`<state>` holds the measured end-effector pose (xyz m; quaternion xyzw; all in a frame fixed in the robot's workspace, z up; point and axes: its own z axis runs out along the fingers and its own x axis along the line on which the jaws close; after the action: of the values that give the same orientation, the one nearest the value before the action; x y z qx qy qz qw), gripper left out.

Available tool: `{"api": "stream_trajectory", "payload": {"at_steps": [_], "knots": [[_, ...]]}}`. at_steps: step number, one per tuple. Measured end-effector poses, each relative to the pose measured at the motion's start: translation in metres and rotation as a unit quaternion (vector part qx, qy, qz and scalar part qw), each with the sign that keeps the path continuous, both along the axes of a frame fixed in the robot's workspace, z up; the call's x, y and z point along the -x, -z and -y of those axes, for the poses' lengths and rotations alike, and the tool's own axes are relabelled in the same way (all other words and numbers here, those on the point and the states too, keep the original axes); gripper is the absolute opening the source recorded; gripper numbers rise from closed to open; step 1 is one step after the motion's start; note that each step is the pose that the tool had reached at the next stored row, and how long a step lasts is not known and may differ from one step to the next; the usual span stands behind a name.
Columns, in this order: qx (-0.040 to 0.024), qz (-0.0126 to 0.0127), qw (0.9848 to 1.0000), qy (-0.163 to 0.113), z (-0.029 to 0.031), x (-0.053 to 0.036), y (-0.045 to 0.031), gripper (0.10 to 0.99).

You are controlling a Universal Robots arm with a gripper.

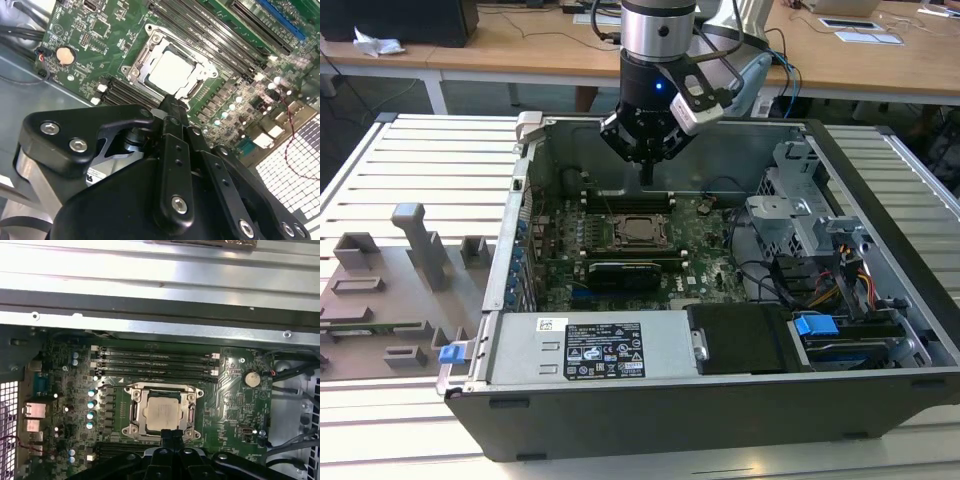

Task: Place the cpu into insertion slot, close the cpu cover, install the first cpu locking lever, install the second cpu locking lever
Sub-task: 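Install the first cpu locking lever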

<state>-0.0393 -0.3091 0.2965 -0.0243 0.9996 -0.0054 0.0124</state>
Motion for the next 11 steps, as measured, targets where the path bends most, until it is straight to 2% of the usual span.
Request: {"api": "stream_trajectory", "payload": {"at_steps": [7, 11], "knots": [[0.0000, 0.0000, 0.9994, 0.035, 0.0000, 0.0000, 0.0000, 0.106], [0.0000, 0.0000, 0.9978, 0.067, 0.0000, 0.0000, 0.0001, 0.106]]}}
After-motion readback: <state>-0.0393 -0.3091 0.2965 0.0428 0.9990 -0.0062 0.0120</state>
